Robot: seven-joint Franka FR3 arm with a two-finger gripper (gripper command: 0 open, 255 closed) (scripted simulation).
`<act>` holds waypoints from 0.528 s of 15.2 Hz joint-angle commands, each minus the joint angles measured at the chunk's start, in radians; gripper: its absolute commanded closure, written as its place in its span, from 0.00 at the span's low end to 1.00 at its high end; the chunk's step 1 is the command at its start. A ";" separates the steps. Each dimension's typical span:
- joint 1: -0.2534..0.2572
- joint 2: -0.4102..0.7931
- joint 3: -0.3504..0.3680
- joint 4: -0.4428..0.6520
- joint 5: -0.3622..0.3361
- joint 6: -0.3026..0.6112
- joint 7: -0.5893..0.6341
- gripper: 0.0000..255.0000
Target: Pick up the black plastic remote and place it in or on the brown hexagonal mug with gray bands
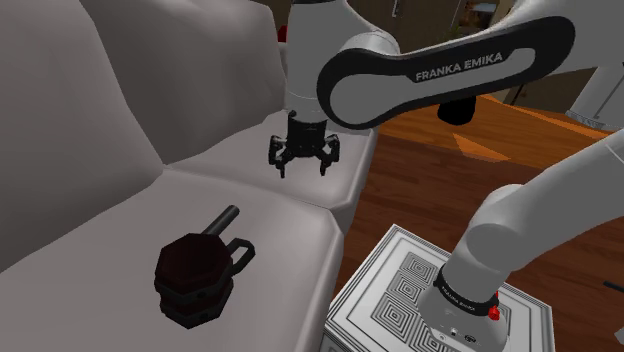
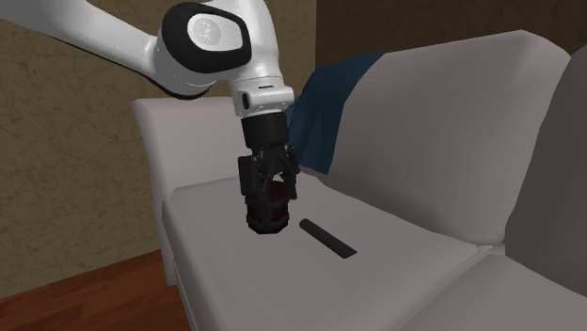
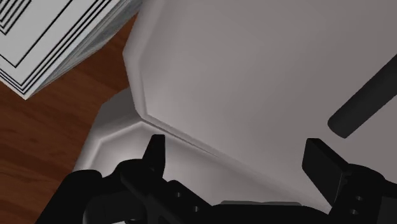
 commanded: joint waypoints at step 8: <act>-0.116 0.433 0.253 0.227 -0.251 0.062 0.532 0.00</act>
